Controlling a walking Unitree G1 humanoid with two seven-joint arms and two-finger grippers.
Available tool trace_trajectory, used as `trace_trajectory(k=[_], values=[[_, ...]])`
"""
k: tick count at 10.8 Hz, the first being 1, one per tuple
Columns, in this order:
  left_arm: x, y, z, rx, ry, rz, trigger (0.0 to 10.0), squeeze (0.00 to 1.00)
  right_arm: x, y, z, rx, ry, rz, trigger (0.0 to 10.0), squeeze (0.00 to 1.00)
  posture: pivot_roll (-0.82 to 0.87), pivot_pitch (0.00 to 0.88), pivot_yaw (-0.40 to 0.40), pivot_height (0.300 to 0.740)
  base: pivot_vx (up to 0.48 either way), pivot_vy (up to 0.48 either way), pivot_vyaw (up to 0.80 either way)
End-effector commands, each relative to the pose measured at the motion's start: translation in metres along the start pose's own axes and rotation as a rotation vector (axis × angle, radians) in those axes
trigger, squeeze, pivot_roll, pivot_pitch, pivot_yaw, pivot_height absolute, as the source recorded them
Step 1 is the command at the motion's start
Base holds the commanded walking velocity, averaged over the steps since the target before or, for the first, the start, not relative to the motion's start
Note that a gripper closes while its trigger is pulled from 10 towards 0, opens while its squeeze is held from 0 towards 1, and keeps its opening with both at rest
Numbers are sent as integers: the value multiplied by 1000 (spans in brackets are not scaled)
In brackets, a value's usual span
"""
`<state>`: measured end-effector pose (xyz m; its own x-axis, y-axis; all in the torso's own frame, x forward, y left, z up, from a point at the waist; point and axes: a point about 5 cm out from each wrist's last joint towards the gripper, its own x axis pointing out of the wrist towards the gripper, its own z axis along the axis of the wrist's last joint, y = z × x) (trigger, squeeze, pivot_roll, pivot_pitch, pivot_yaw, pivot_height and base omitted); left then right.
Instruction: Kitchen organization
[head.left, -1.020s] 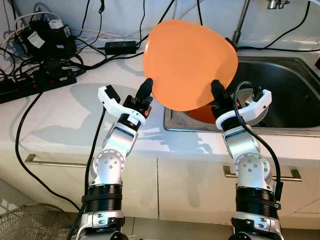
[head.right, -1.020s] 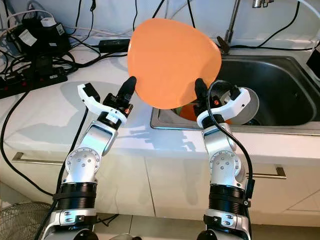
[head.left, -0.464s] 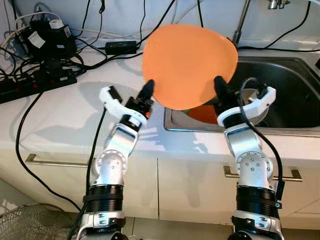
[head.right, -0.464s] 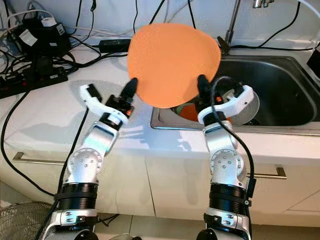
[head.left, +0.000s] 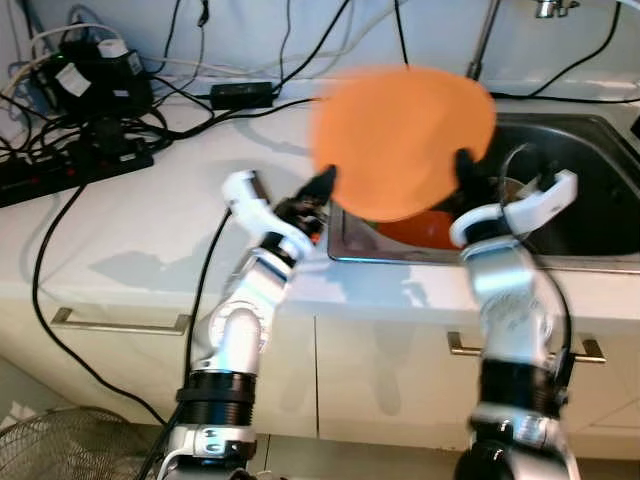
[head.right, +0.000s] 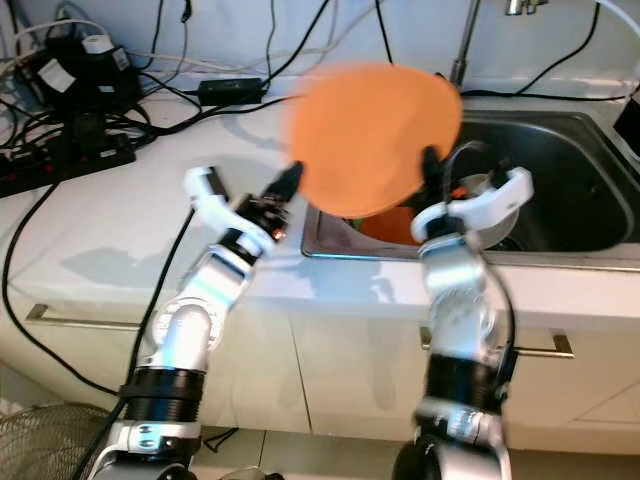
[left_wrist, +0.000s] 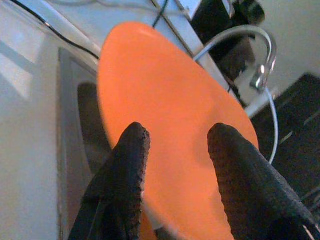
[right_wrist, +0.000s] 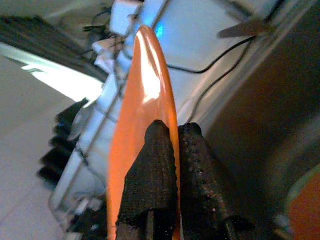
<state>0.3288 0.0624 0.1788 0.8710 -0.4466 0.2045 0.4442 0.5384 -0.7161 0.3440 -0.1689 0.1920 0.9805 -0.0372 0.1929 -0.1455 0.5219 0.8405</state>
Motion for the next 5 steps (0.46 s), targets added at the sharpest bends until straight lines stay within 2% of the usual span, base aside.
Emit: trace_trajectory(k=[1, 4, 5], values=[[0, 0, -3, 24, 14, -2, 10000, 0, 6, 10, 10, 6, -57, 27, 0, 0, 24, 0, 73, 740, 0, 0, 0], [-1, -2, -7, 96, 45, -4, 10000, 0, 17, 5, 37, -5, -155, -6, 0, 0, 26, 0, 72, 740, 0, 0, 0], [-1, -1, -10, 154, 72, 1, 10000, 0, 20, 3, 40, -17, -170, -20, 0, 0, 29, 0, 73, 740, 0, 0, 0]])
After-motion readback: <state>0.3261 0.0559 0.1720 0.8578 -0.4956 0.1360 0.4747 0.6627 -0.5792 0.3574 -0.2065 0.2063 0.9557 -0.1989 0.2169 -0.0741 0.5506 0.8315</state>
